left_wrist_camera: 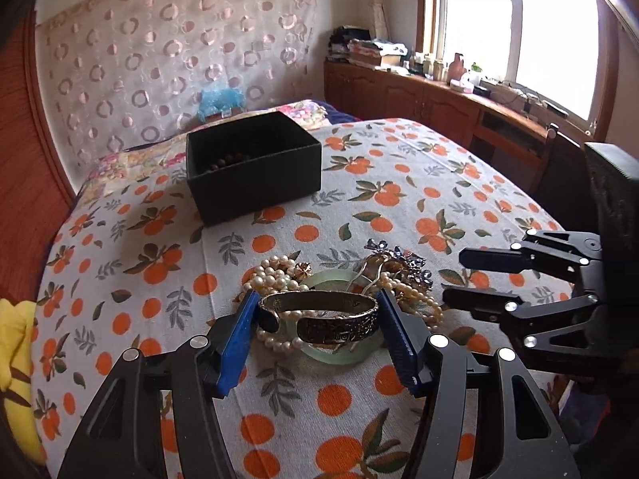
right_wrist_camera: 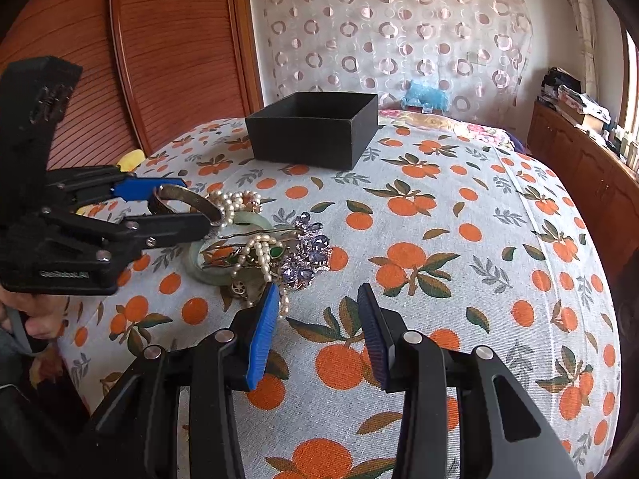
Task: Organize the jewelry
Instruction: 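Grasp the silver engraved bangle from the pile with the left tool, then lift the silver bangle with the left tool while the right tool grasps the gold chain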
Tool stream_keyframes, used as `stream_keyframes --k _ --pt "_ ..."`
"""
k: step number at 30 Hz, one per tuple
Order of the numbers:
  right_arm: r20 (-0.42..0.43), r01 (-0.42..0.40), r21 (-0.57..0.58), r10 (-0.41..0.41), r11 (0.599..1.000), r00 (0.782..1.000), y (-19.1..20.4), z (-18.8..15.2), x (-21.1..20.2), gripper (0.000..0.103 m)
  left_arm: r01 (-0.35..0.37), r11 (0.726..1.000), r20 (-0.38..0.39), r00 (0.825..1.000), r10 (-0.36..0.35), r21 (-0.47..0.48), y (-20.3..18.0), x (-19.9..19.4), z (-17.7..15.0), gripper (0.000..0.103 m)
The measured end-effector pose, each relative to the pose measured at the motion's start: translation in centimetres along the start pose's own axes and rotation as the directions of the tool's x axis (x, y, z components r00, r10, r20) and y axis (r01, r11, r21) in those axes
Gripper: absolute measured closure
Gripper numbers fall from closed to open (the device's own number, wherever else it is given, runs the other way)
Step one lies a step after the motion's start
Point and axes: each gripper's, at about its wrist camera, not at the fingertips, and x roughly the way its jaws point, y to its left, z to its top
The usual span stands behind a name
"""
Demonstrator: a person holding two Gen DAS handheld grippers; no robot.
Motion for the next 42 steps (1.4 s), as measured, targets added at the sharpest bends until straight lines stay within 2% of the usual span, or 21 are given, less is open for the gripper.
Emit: stream_keyframes --k 6,7,10,12,17,22,29,42 --pt "-0.045 -0.047 -0.034 0.046 0.998 0.998 1.1 0.1 0.7 0.061 0.003 1.000 0.014 1.000 -0.003 -0.024 0.5 -0.6 -0.3 0.046" --pt "-0.055 -0.049 -0.042 0.047 0.998 0.997 1.3 0.1 0.9 0.069 0.004 1.000 0.017 1.000 -0.003 -0.028 0.5 -0.6 -0.3 0.046" --pt "-0.081 -0.048 -0.047 0.044 0.998 0.996 1.6 0.2 1.3 0.077 -0.003 1.000 0.022 1.000 0.003 -0.028 0.5 -0.7 -0.4 0.046" --pt "-0.088 -0.039 -0.044 0.035 0.998 0.996 1.5 0.4 1.5 0.078 -0.004 1.000 0.022 1.000 0.005 -0.027 0.5 -0.7 -0.5 0.046" --pt "-0.099 -0.038 -0.081 0.030 0.996 0.995 2.0 0.5 1.3 0.098 -0.005 0.999 0.027 1.000 0.006 -0.039 0.7 -0.8 -0.8 0.046" --pt "-0.058 -0.051 -0.081 0.046 0.995 0.997 1.6 1.5 -0.6 0.098 -0.009 0.998 0.038 0.999 0.012 -0.055 1.2 -1.2 -0.8 0.046" --pt "0.030 -0.041 -0.115 0.045 0.993 0.999 1.7 4.5 -3.9 0.098 -0.010 0.998 0.050 0.999 0.013 -0.064 1.6 -1.6 -0.7 0.046" --pt "0.170 0.000 -0.164 0.028 0.986 0.985 1.7 10.5 -8.0 0.098 -0.023 0.996 0.082 0.996 0.030 -0.086 2.5 -2.8 -0.4 0.046"
